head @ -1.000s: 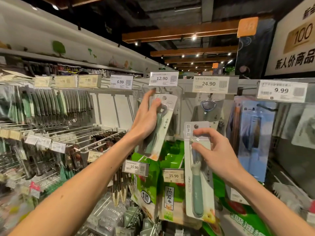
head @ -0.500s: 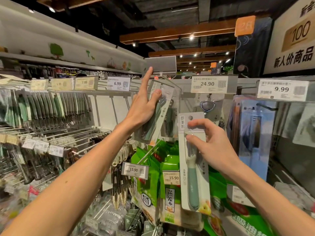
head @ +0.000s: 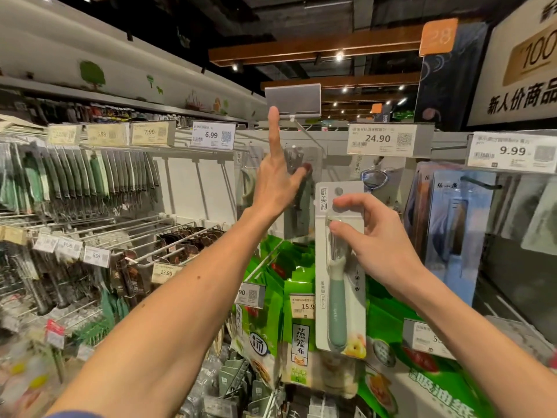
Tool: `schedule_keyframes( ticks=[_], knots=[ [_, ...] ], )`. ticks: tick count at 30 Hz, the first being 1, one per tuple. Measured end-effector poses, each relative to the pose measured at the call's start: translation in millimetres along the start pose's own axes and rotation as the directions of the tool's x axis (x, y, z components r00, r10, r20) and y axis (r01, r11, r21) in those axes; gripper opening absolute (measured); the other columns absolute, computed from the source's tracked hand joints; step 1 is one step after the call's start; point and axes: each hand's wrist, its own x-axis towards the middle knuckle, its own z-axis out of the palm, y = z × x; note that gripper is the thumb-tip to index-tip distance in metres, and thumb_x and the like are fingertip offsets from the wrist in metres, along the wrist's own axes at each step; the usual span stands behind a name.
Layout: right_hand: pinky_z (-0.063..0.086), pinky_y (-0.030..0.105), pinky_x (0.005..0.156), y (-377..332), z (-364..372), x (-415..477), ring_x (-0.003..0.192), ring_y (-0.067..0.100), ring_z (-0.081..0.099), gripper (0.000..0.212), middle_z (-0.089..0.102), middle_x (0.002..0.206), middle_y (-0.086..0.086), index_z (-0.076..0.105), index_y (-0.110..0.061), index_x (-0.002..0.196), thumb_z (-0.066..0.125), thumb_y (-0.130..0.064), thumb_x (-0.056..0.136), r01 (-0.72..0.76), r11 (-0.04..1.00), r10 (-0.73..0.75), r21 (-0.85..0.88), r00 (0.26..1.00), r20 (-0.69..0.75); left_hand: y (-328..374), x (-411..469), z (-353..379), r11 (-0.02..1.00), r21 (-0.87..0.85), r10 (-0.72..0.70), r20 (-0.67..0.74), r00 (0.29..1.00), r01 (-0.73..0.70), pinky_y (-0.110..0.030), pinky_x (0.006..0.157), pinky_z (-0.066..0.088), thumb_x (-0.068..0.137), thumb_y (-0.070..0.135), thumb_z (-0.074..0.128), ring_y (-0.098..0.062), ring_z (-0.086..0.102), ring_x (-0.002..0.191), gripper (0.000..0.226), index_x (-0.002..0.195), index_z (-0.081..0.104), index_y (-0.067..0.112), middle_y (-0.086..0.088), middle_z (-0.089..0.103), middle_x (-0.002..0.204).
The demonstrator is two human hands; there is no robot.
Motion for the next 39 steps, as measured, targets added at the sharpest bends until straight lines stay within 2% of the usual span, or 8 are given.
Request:
schedule_keyframes(
  ticks=[3,7,12,17,22,27,31,39],
  knots=[
    [0.042,0.008,0.086,-1,-2,-7,0.097,-0.01,0.059,0.035,0.06,0.111,-0.011,0.052,-0.028,0.111,0.068,-0.006,0.088,0.029,0.999,-0.029,0.019,1.0,0.002,-1,-1,0,0.999,0.032,0.033,0.008,0.999,-0.033,-0.035,0.065,0.055,0.088,0.013,0.073,-0.014,0.055,0.057,0.114,0.146,-0.022,0.036,-0.003,0.056,0.074],
    [0.058,0.027,0.082,0,-6,-19,0.096,0.008,0.072,0.072,0.069,0.116,-0.005,0.029,-0.044,0.136,0.066,-0.004,0.089,-0.029,0.986,0.019,0.166,0.998,0.059,-5,-20,-17,0.997,0.075,0.019,0.023,1.0,-0.021,-0.031,0.083,0.047,0.093,0.022,0.063,-0.017,0.061,0.087,0.096,0.151,-0.012,0.038,-0.013,0.064,0.115],
    [0.06,0.027,0.068,8,18,-18,0.083,0.016,0.075,0.062,0.077,0.096,0.002,0.034,-0.028,0.127,0.068,0.001,0.085,-0.189,0.938,0.169,0.29,0.981,0.094,1,-72,-48,0.923,-0.231,-0.236,0.295,0.926,0.308,-0.028,0.067,0.051,0.103,0.028,0.05,-0.017,0.067,0.074,0.016,0.114,0.059,0.021,-0.004,0.068,0.085],
    [0.058,0.024,0.065,10,67,-3,0.081,0.014,0.075,0.045,0.075,0.097,0.002,0.046,-0.027,0.107,0.069,0.003,0.083,-0.183,0.928,0.145,0.325,0.98,0.137,-2,-87,-75,0.69,-0.42,-0.422,0.429,0.799,0.59,-0.026,0.055,0.051,0.094,0.05,0.045,-0.014,0.063,0.072,0.053,0.106,0.067,0.004,-0.012,0.072,0.089],
    [0.058,0.025,0.067,0,113,23,0.083,0.011,0.074,0.052,0.073,0.1,-0.001,0.044,-0.026,0.123,0.071,-0.002,0.084,-0.139,0.941,0.109,0.309,0.988,0.11,-28,-69,-109,0.731,-0.462,-0.376,0.343,0.861,0.503,-0.015,0.053,0.047,0.093,0.012,0.066,0.0,0.061,0.061,0.007,0.098,0.065,0.008,-0.003,0.069,0.081],
    [0.06,0.03,0.069,-12,149,45,0.08,0.017,0.075,0.07,0.068,0.098,0.003,0.033,-0.033,0.136,0.074,-0.012,0.083,-0.111,0.945,0.113,0.307,0.994,0.012,-54,-30,-133,0.722,-0.522,-0.343,0.298,0.89,0.454,-0.016,0.057,0.049,0.092,0.008,0.067,-0.001,0.068,0.066,0.014,0.106,0.062,0.01,-0.007,0.071,0.087],
    [0.061,0.038,0.073,-16,167,56,0.082,0.017,0.075,0.06,0.066,0.104,0.003,0.041,-0.035,0.13,0.073,-0.014,0.084,-0.087,0.971,0.097,0.225,0.995,-0.034,-70,-12,-142,0.79,-0.519,-0.209,0.274,0.939,0.328,-0.039,0.064,0.057,0.093,0.014,0.068,-0.03,0.071,0.078,0.029,0.118,0.055,0.021,-0.028,0.067,0.093],
    [0.058,0.026,0.072,-21,186,68,0.088,0.008,0.072,0.054,0.061,0.117,-0.002,0.045,-0.032,0.131,0.072,-0.015,0.087,-0.021,0.998,0.033,0.065,0.981,-0.19,-99,12,-135,0.813,-0.579,0.059,0.184,0.981,0.059,-0.027,0.058,0.05,0.094,0.008,0.063,-0.01,0.054,0.057,0.062,0.146,0.034,0.029,0.009,0.056,0.059]
  ],
)
